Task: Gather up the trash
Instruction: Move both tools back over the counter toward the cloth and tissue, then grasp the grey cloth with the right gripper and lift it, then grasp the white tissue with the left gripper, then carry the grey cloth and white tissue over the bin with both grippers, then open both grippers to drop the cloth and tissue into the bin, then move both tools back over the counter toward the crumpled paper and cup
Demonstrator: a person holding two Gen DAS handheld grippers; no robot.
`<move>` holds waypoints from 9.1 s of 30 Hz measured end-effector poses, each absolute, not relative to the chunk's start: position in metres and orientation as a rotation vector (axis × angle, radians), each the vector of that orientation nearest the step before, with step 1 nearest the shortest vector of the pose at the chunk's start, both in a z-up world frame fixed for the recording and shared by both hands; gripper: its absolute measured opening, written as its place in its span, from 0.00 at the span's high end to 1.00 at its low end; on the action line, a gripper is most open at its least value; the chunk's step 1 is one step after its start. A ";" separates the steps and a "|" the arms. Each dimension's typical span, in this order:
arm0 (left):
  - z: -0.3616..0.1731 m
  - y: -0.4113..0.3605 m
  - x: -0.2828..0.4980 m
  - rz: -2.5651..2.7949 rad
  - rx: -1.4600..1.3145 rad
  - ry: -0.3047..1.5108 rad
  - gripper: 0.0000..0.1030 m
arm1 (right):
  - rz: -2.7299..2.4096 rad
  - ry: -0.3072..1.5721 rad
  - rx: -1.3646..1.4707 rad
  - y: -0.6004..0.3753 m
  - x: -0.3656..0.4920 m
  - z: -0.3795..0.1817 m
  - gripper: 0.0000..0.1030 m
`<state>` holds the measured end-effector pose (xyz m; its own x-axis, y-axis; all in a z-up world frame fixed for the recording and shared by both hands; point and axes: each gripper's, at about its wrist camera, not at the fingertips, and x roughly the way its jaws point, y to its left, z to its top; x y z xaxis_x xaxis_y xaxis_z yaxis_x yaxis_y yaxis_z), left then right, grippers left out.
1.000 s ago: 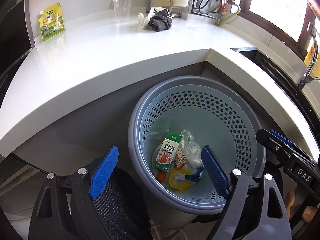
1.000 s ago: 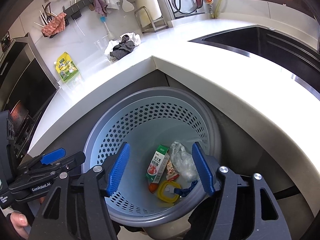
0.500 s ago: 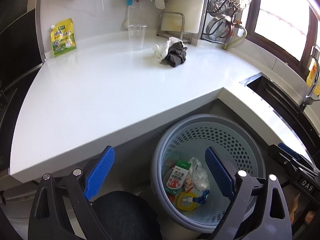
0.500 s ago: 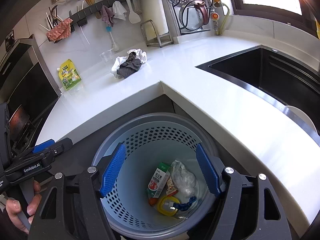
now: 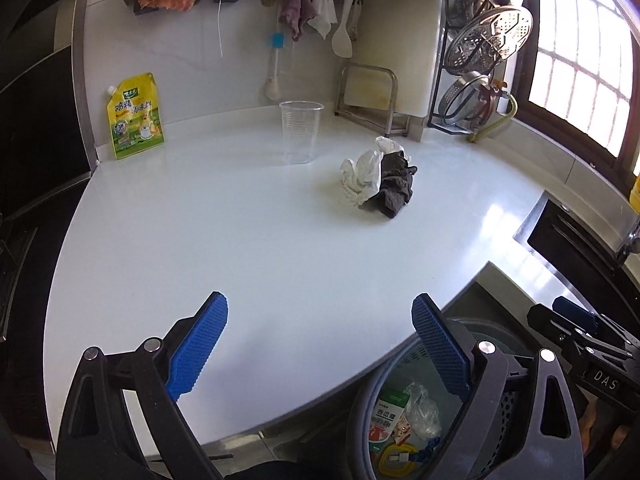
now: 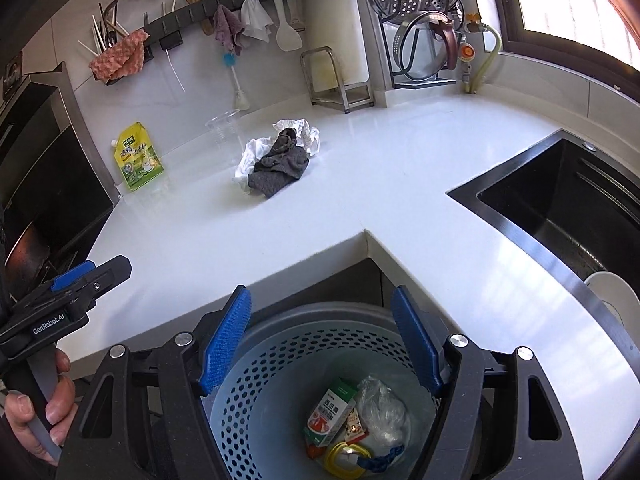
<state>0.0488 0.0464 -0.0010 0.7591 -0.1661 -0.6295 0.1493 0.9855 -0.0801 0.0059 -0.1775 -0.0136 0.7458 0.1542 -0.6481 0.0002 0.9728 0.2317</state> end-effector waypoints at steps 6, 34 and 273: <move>-0.003 0.050 0.078 -0.166 -0.031 0.687 0.11 | 0.089 0.718 0.215 -0.172 0.044 -0.011 0.32; 0.002 0.044 0.170 -0.148 -0.018 0.666 0.08 | 0.117 0.729 0.177 -0.154 0.164 -0.011 0.32; -0.037 0.017 -0.055 -0.207 -0.016 0.850 0.21 | 0.204 0.783 0.329 -0.184 -0.111 -0.043 0.24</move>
